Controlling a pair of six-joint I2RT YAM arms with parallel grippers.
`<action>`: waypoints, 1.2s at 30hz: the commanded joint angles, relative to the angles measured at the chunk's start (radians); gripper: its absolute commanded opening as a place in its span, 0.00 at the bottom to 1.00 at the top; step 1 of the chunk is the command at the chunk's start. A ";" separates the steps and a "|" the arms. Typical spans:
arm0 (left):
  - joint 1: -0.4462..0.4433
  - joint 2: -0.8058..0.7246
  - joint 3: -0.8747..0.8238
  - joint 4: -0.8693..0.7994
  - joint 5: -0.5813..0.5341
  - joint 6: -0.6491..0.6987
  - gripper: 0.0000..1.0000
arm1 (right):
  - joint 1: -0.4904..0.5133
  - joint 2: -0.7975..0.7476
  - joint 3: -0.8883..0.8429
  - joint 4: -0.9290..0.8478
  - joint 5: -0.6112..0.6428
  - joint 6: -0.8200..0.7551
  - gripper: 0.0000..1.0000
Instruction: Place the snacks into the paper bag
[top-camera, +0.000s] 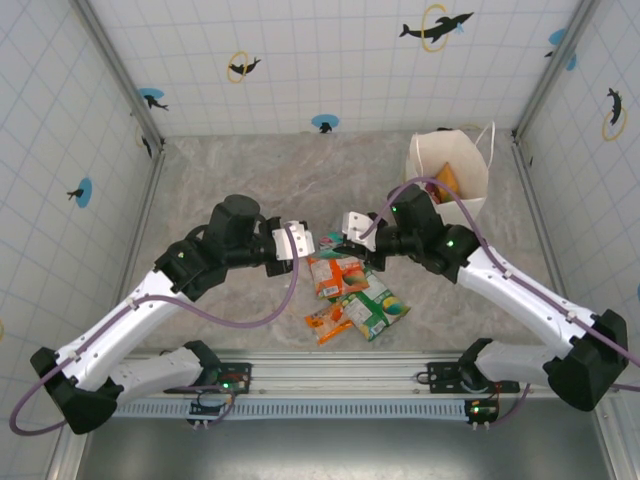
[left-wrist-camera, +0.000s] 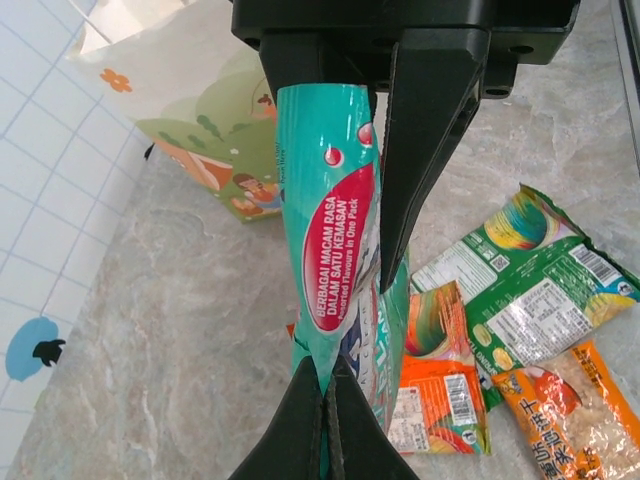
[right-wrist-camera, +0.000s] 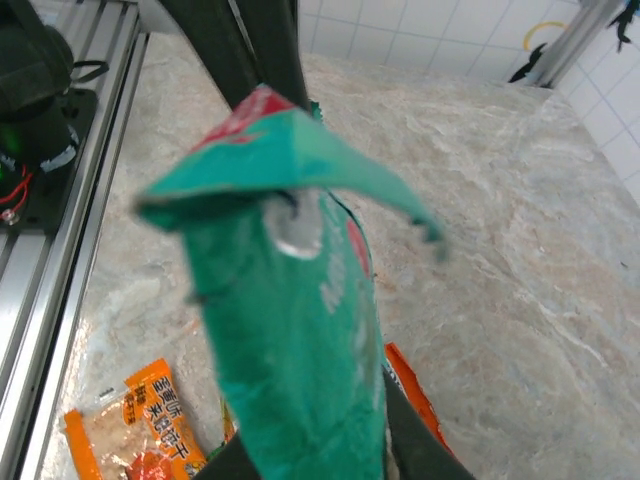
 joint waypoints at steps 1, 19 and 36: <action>-0.001 -0.002 -0.004 0.067 -0.042 -0.053 0.01 | -0.013 -0.048 -0.024 0.045 0.013 0.000 0.14; 0.001 -0.029 -0.085 0.258 -0.568 -0.515 0.85 | -0.080 -0.280 -0.230 0.359 0.141 0.240 0.04; 0.161 0.040 -0.211 0.346 -0.449 -1.027 0.92 | -0.179 -0.299 -0.083 0.683 0.336 0.374 0.04</action>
